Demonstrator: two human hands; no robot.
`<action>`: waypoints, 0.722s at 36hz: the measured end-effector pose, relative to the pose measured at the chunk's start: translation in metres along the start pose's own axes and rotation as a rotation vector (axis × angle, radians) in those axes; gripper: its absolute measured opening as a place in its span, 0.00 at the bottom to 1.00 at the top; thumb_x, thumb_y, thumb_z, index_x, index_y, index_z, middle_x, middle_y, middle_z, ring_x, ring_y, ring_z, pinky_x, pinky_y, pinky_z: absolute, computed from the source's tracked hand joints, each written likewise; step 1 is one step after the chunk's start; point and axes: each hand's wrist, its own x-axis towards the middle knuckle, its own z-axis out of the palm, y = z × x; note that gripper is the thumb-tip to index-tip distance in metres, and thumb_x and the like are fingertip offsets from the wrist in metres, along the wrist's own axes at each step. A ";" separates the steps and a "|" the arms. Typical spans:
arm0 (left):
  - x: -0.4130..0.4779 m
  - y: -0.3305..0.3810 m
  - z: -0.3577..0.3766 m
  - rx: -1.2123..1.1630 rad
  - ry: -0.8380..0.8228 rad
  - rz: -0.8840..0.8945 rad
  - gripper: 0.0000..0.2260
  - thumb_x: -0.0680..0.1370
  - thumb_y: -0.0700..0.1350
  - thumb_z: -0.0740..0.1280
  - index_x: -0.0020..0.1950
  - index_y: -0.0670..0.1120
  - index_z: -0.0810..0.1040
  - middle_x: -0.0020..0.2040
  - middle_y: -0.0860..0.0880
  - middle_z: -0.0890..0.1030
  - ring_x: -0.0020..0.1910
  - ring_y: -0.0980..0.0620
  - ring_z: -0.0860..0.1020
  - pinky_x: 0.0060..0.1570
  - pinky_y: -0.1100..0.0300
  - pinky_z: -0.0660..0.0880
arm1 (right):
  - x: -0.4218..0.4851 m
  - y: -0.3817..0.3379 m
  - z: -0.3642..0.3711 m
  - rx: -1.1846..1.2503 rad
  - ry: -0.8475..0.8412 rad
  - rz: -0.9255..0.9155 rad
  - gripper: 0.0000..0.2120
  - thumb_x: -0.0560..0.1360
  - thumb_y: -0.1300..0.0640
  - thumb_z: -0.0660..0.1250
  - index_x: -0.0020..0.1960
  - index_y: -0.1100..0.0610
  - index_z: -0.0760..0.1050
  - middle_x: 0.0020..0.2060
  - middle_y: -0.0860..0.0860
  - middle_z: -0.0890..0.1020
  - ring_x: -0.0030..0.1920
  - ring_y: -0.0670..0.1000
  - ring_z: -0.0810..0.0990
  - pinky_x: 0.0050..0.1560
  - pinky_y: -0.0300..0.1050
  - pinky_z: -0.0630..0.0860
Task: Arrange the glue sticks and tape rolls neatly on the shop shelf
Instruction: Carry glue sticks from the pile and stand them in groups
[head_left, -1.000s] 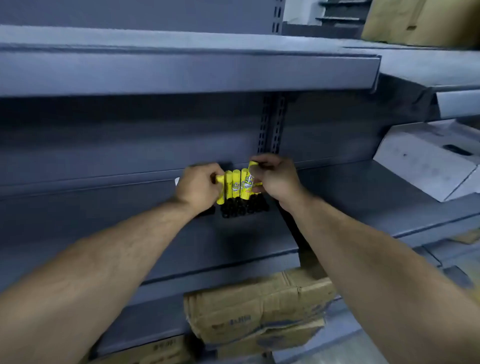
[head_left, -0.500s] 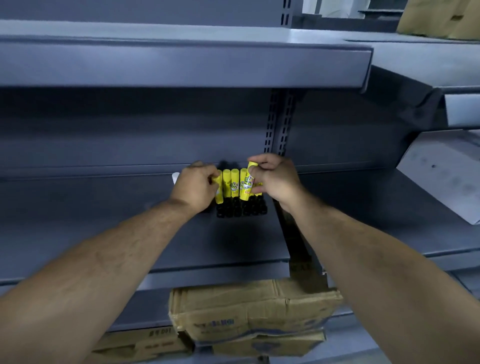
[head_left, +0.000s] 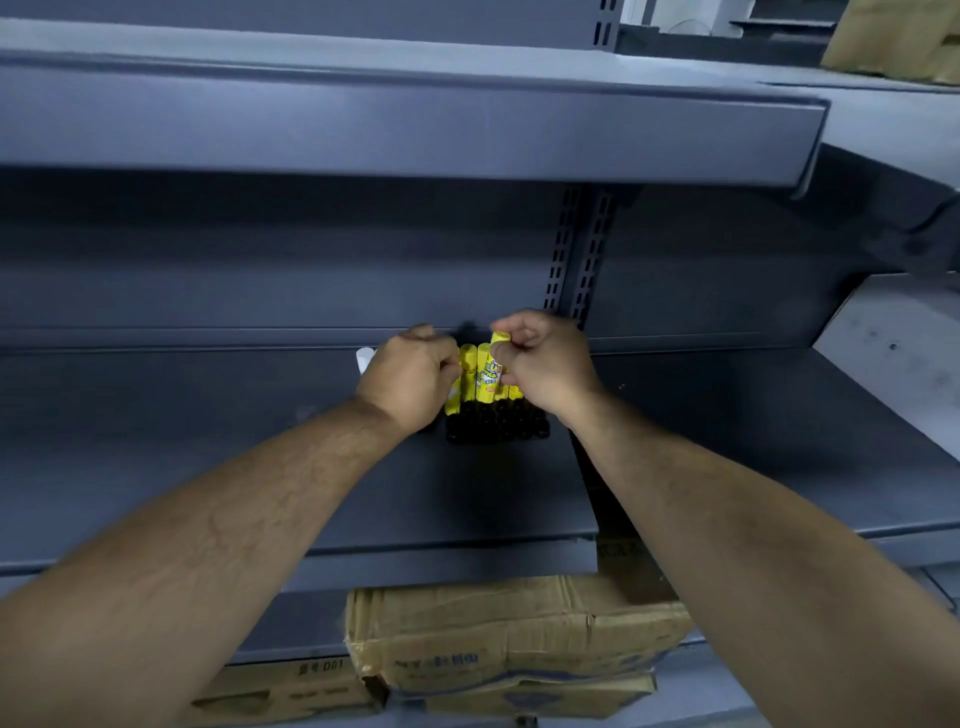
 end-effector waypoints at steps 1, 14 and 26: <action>0.000 -0.001 0.000 -0.002 -0.004 0.005 0.03 0.73 0.38 0.72 0.39 0.43 0.81 0.39 0.47 0.75 0.37 0.41 0.77 0.40 0.53 0.76 | 0.001 0.001 0.004 -0.048 0.008 -0.035 0.10 0.75 0.62 0.73 0.50 0.46 0.81 0.45 0.47 0.82 0.42 0.46 0.83 0.44 0.40 0.82; 0.005 -0.003 -0.001 -0.095 -0.041 -0.035 0.03 0.74 0.37 0.71 0.41 0.42 0.82 0.43 0.49 0.74 0.40 0.45 0.77 0.40 0.57 0.73 | -0.003 -0.006 0.026 -0.465 -0.075 -0.109 0.09 0.76 0.57 0.71 0.54 0.49 0.84 0.45 0.46 0.86 0.43 0.47 0.83 0.44 0.40 0.80; 0.006 -0.005 -0.002 -0.124 -0.051 -0.009 0.02 0.73 0.37 0.72 0.41 0.41 0.82 0.42 0.49 0.72 0.39 0.45 0.76 0.38 0.55 0.73 | 0.001 -0.013 0.026 -0.709 -0.085 -0.164 0.09 0.75 0.56 0.72 0.40 0.49 0.74 0.38 0.48 0.82 0.40 0.53 0.80 0.42 0.47 0.80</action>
